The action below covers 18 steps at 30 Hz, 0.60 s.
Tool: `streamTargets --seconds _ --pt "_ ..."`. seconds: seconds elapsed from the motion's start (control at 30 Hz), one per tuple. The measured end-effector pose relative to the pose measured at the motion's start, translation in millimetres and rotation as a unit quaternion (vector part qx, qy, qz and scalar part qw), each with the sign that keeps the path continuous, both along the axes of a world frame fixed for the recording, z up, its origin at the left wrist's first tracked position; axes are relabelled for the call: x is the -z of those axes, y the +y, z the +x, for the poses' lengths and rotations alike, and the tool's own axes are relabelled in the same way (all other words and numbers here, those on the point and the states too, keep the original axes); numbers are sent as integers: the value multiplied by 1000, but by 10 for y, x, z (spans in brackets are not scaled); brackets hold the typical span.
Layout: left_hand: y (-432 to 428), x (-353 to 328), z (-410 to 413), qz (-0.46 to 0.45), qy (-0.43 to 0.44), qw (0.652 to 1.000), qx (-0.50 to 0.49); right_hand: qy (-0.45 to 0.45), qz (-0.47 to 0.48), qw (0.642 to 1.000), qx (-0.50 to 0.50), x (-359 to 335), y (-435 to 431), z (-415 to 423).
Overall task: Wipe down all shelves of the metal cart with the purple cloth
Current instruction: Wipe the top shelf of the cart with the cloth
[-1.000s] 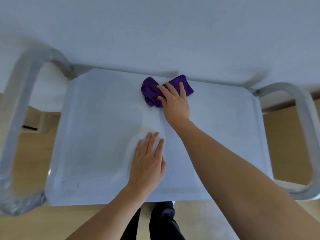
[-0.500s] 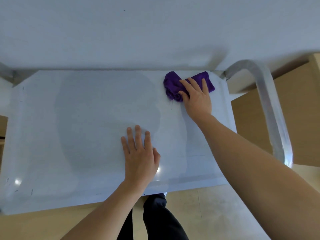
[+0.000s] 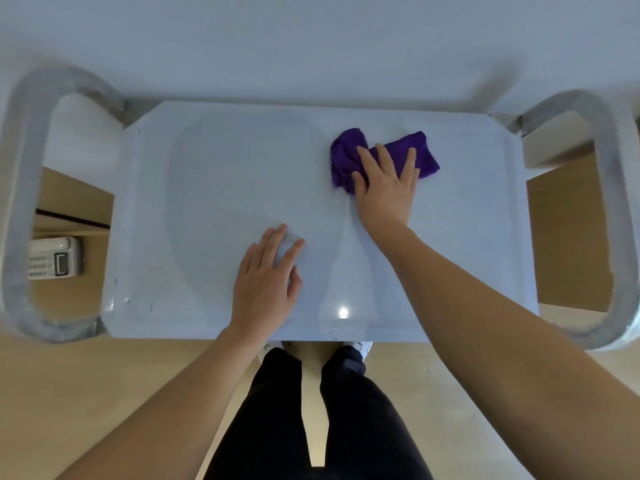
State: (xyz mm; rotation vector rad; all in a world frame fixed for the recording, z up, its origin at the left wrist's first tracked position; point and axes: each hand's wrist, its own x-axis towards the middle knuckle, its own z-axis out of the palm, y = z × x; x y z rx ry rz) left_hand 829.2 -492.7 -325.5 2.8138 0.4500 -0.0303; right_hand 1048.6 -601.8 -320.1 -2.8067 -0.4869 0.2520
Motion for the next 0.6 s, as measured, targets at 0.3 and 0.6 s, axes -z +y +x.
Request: streamTargets --seconds 0.3,0.6 --pt "350 -105 -666 11 36 999 -28 11 11 986 -163 -9 660 -1362" --pt "155 -134 -1046 -25 56 998 -22 10 21 1000 -17 -66 -460 -1534"
